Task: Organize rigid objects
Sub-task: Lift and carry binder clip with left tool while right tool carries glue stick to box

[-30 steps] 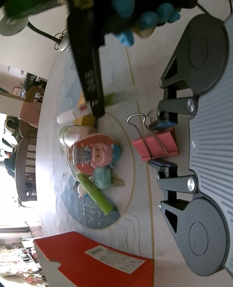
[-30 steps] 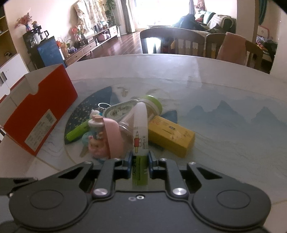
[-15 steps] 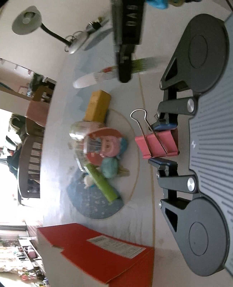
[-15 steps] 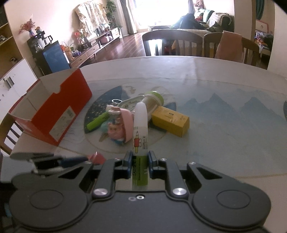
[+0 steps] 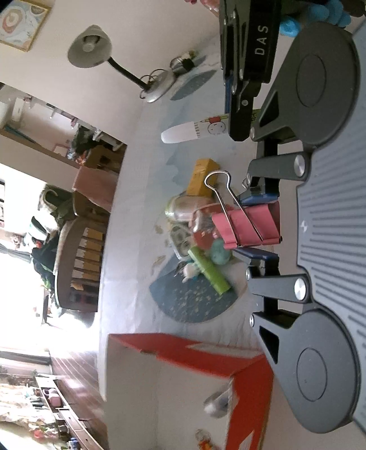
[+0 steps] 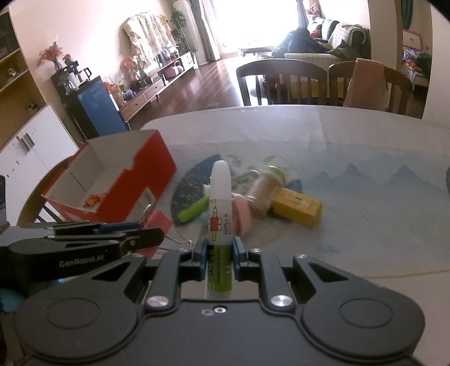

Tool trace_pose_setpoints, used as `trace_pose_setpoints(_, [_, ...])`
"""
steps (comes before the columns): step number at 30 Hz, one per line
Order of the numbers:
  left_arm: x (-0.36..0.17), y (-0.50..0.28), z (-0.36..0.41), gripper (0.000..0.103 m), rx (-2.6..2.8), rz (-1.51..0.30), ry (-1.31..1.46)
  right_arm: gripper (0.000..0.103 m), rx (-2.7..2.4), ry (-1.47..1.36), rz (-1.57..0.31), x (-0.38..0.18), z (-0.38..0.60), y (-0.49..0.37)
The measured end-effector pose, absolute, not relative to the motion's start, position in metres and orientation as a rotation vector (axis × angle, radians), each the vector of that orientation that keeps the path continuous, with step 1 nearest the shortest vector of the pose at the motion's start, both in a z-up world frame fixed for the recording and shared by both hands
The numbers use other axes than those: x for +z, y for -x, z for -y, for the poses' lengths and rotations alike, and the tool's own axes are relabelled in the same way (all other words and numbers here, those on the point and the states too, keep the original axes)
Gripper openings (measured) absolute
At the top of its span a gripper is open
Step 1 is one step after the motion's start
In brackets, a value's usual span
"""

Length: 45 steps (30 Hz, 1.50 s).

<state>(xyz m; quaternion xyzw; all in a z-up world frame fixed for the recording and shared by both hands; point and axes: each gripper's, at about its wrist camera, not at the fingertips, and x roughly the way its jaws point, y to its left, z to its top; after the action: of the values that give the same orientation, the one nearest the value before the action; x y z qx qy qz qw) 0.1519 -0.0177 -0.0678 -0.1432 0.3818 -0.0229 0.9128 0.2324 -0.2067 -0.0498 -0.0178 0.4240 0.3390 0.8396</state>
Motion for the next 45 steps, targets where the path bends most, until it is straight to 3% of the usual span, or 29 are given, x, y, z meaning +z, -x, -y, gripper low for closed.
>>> trace_pose_setpoints(22, [-0.017, -0.14, -0.117, 0.031, 0.036, -0.704, 0.263, 0.017, 0.828, 0.115, -0.796, -0.004, 0.063, -0.207])
trace_pose_setpoints(45, [-0.045, -0.179, -0.249, 0.031, 0.114, -0.805, 0.223, 0.017, 0.757, 0.346, -0.832, -0.057, -0.089, -0.227])
